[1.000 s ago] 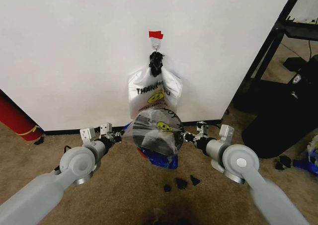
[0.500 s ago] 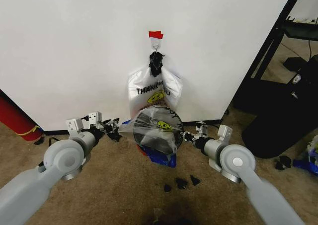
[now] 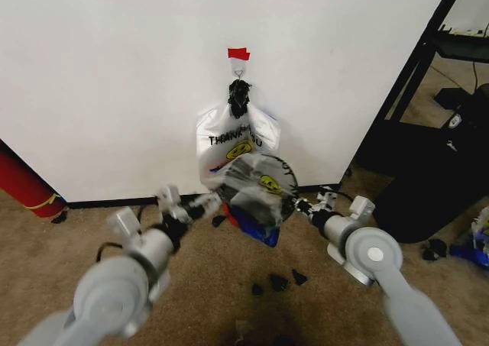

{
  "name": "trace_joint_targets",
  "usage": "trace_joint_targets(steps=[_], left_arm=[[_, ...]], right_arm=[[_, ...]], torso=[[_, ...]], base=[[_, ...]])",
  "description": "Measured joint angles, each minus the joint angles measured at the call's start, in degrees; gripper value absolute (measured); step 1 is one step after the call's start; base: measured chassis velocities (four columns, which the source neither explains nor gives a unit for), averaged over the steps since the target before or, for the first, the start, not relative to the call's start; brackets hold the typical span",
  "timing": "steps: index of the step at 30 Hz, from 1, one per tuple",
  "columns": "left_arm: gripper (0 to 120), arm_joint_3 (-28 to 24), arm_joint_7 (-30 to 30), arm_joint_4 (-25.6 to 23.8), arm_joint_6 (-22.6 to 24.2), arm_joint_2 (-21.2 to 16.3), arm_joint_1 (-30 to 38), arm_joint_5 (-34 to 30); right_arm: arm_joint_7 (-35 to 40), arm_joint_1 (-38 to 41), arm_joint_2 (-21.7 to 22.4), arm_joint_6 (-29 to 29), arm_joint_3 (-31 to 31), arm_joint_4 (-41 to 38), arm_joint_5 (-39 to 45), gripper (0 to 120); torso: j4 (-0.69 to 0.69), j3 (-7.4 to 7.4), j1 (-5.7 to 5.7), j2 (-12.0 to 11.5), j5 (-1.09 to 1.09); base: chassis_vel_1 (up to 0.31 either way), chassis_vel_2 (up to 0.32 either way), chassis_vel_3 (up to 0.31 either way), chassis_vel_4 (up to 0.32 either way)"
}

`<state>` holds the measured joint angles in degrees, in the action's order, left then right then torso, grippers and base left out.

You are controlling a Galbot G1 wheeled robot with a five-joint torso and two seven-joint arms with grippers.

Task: Pick up the garbage bag from the wall and place it over the trash bin.

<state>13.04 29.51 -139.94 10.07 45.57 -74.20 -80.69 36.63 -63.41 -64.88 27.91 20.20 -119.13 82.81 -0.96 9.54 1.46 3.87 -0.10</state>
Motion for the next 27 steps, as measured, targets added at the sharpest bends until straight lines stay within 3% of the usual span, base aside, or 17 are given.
trace_joint_targets(steps=[4, 13, 22, 27], left_arm=[[100, -4.22, -2.7, 0.24, 0.12, 1.44, -2.51, 1.99], [100, -11.69, -3.62, 4.42, -0.17, 4.21, 0.48, 3.82], [99, -13.38, -2.84, 6.78, -0.88, 5.52, 1.54, 4.56], [86, -13.27, -2.67, 7.2, -1.09, 5.6, 1.72, 4.04]], right_arm=[[-0.41, -0.64, -1.5, 0.31, 2.51, -0.05, 0.24, 1], [-0.51, -2.0, -4.22, 0.87, 2.87, -0.3, 0.05, 1], [-1.32, -3.39, -5.21, 1.66, 2.84, -0.79, -0.69, 1], [-1.7, -3.56, -6.05, 1.92, 2.49, -0.73, -1.53, 1]], torso=[[-0.05, 0.0, 0.0, 0.0, 0.0], [-0.05, 0.0, 0.0, 0.0, -0.01], [-0.04, 0.0, 0.0, 0.0, -0.01], [-0.04, 0.0, 0.01, 0.0, -0.02]], base=[[0.0, 0.0, 0.0, 0.0], [0.0, 0.0, 0.0, 0.0], [0.0, 0.0, 0.0, 0.0], [0.0, 0.0, 0.0, 0.0]])
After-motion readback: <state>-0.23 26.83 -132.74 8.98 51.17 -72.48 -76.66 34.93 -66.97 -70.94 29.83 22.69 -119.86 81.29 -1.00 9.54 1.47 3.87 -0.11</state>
